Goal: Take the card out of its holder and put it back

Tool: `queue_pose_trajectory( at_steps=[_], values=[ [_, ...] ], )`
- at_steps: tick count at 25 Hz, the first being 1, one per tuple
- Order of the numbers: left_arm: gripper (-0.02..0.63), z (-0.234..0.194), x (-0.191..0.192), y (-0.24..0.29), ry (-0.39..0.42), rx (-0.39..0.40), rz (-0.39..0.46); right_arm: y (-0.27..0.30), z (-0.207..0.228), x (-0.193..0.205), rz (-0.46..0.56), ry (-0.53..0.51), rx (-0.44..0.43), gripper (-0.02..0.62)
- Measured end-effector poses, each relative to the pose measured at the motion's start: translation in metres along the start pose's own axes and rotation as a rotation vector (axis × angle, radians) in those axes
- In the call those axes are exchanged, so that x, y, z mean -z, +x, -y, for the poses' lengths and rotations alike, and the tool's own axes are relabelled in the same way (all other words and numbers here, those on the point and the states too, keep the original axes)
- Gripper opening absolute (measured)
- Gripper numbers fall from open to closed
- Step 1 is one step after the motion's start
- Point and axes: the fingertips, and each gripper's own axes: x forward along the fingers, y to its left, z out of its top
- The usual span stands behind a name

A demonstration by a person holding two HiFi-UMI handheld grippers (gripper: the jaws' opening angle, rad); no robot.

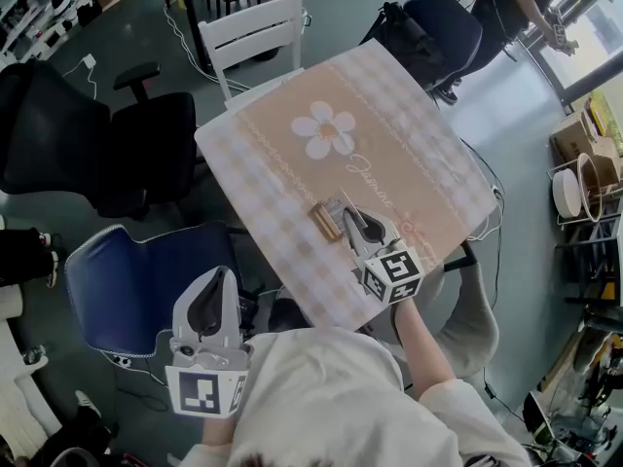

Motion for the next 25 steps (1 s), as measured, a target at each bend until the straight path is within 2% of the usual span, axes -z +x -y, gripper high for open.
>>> queue_pose_trajectory(
  at_steps=[25],
  values=[
    [-0.002,-0.001,0.000,0.003,0.004,-0.003,-0.008,0.015,-0.001,0.025,-0.054,-0.012,-0.012,0.018]
  ],
)
